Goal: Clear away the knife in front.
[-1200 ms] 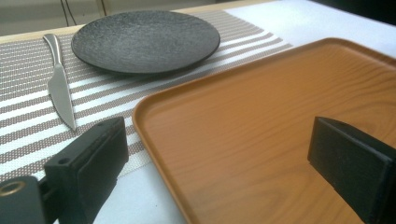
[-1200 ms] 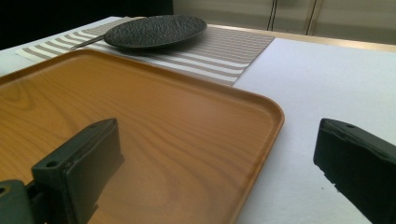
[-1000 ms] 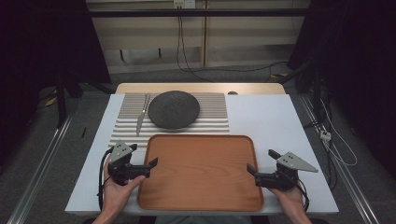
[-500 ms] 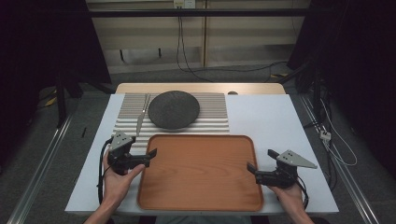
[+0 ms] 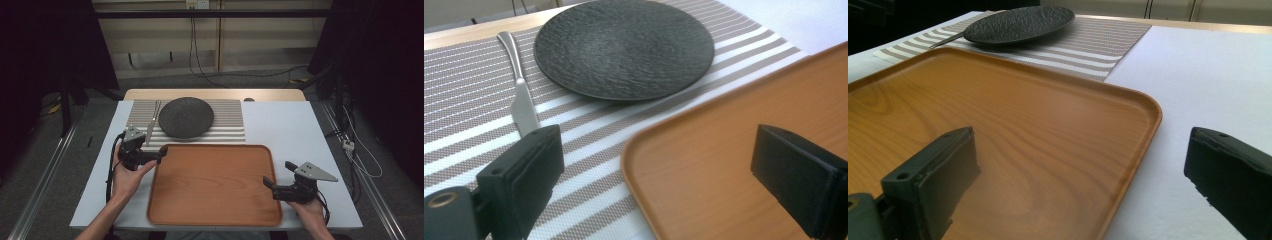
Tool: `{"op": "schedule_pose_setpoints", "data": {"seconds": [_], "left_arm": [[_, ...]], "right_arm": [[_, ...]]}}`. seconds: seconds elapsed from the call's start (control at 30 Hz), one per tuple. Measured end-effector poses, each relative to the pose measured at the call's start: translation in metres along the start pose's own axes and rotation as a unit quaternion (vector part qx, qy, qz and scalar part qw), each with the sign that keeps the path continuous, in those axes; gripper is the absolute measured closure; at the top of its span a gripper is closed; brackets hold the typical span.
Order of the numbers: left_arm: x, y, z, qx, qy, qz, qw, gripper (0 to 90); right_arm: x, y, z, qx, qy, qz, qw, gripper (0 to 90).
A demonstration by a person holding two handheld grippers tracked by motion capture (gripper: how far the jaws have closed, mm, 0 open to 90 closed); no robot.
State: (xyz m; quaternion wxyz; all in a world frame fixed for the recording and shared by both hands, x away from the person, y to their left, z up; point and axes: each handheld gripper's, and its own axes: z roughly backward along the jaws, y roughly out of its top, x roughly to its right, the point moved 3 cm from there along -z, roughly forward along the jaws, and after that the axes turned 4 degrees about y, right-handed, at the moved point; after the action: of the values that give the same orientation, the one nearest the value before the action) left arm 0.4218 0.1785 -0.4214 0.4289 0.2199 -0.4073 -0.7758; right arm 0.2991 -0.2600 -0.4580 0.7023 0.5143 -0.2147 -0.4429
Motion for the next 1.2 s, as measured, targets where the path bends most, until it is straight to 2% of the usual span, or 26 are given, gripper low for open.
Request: {"op": "schedule_pose_setpoints", "data": {"seconds": [0.23,0.3,0.33,0.37,0.47,0.53,0.7,0.73,0.77,0.8,0.87,1.03,1.07,1.2], "left_arm": [[-0.013,0.013,-0.009,-0.004,0.012,0.0,0.9999,7.0],[-0.017,0.017,-0.014,-0.007,0.019,-0.012,0.9997,7.0],[-0.022,0.02,-0.019,-0.009,0.031,-0.016,0.9994,7.4],[-0.022,0.02,-0.019,-0.009,0.031,-0.016,0.9994,7.3],[-0.029,0.024,-0.027,-0.013,0.035,-0.005,0.9993,7.3],[-0.033,0.027,-0.031,-0.024,0.035,-0.004,0.9991,7.5],[-0.051,0.036,-0.038,-0.034,0.06,0.012,0.9976,7.2],[-0.058,0.04,-0.042,-0.036,0.066,0.014,0.997,7.0],[-0.058,0.04,-0.042,-0.036,0.066,0.014,0.997,7.3],[-0.063,0.043,-0.047,-0.045,0.072,0.017,0.9963,7.3],[-0.075,0.048,-0.056,-0.059,0.063,0.041,0.9954,7.8],[-0.086,0.055,-0.07,-0.07,0.071,0.036,0.9943,12.7],[-0.09,0.057,-0.078,-0.084,0.075,0.037,0.9929,12.0],[-0.097,0.06,-0.088,-0.089,0.089,0.038,0.9913,12.5]], "right_arm": [[0.001,0.0,0.001,0.001,0.0,-0.001,1.0,0.8],[0.001,0.0,0.001,0.001,0.001,-0.001,1.0,0.8],[0.001,0.001,0.0,0.001,0.002,0.0,1.0,0.8],[0.001,0.001,0.0,0.001,0.002,0.0,1.0,0.8],[0.001,0.001,-0.002,-0.001,-0.001,0.003,1.0,0.8],[0.0,0.002,-0.004,-0.003,0.0,0.006,1.0,0.6],[0.0,0.001,-0.004,-0.004,0.006,0.004,1.0,0.6],[0.0,0.001,-0.004,-0.004,0.005,0.003,1.0,0.6],[0.0,0.001,-0.004,-0.004,0.005,0.003,1.0,0.6],[0.001,0.001,-0.004,-0.004,0.005,0.002,1.0,0.6],[0.002,0.001,-0.003,-0.004,0.003,0.0,1.0,0.6],[0.002,0.001,-0.003,-0.005,0.001,0.004,1.0,0.5],[0.003,0.001,-0.004,-0.005,0.0,0.0,1.0,0.5],[0.004,0.0,-0.004,-0.005,-0.002,-0.003,1.0,0.5]]}}
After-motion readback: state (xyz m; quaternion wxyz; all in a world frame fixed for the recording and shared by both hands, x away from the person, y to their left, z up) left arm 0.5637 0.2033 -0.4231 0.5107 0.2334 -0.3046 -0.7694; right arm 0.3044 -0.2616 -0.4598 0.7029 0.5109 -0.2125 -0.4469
